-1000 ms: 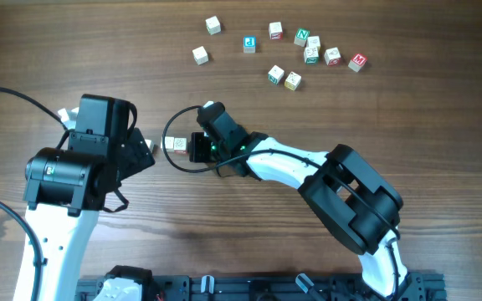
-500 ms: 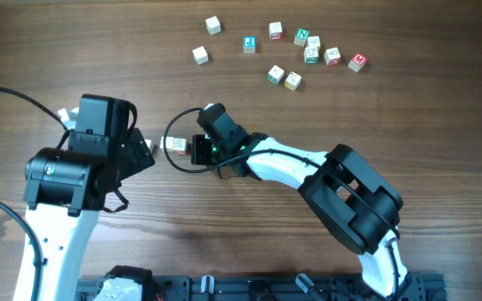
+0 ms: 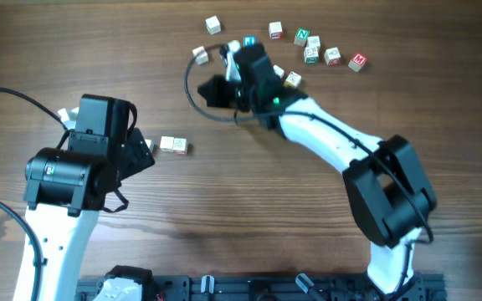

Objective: Form a horizontal line

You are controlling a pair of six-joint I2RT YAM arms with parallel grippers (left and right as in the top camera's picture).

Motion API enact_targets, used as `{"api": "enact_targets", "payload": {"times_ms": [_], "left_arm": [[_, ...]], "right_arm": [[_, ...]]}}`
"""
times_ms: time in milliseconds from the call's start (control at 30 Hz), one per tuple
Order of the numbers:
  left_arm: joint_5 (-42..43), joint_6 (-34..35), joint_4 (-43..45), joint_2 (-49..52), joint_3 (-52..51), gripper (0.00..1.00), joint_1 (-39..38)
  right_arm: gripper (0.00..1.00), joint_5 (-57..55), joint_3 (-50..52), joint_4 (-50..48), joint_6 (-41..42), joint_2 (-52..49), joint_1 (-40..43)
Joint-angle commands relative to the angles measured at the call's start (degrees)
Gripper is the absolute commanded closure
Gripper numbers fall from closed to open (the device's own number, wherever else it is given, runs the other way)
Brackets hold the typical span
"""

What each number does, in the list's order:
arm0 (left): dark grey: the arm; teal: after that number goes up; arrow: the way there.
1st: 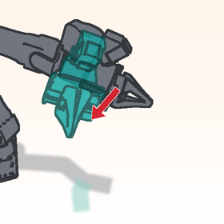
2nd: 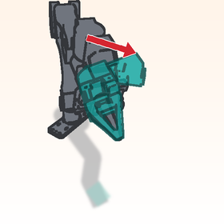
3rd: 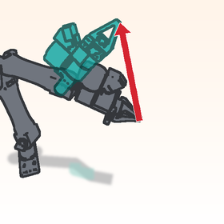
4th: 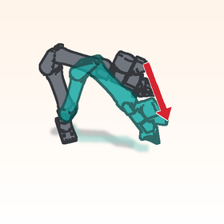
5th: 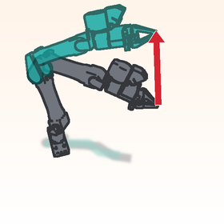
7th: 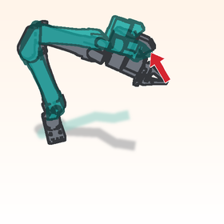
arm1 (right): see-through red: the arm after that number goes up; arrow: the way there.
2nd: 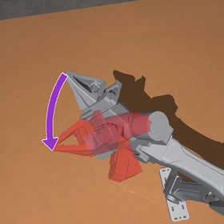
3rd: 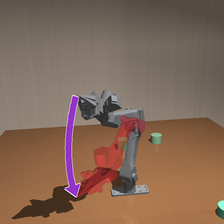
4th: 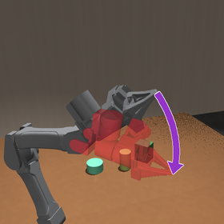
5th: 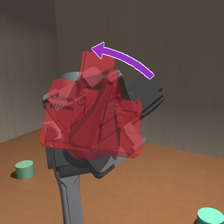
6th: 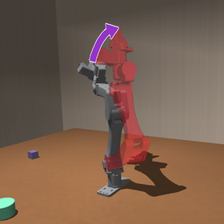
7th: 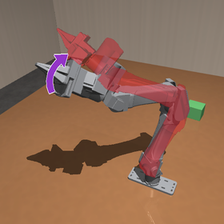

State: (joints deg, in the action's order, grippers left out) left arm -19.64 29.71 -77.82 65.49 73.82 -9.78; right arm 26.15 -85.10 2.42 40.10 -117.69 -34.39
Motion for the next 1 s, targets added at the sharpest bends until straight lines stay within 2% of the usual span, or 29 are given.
{"api": "enact_targets", "payload": {"times_ms": [0, 100, 267, 733, 967], "left_arm": [[0.11, 0.76, -0.04, 0.31, 0.0, 0.0, 0.31], [0.11, 0.79, -0.04, 0.31, 0.0, 0.0, 0.31], [0.11, 0.76, -0.04, 0.31, 0.0, 0.0, 0.31], [0.11, 0.76, -0.04, 0.31, 0.0, 0.0, 0.31], [0.11, 0.76, -0.04, 0.31, 0.0, 0.0, 0.31]], "right_arm": [[0.96, 5.22, -11.78, 7.17, -4.44, -8.28, -1.16], [0.95, 9.33, -18.73, 13.14, -5.95, -14.01, -1.16], [0.95, 12.55, -18.69, 15.45, -8.46, -17.0, -3.28], [0.95, 3.37, -18.67, 14.21, -8.07, -20.09, -7.63], [0.95, 4.74, -18.67, 10.73, -6.23, -22.25, -7.76]]}}
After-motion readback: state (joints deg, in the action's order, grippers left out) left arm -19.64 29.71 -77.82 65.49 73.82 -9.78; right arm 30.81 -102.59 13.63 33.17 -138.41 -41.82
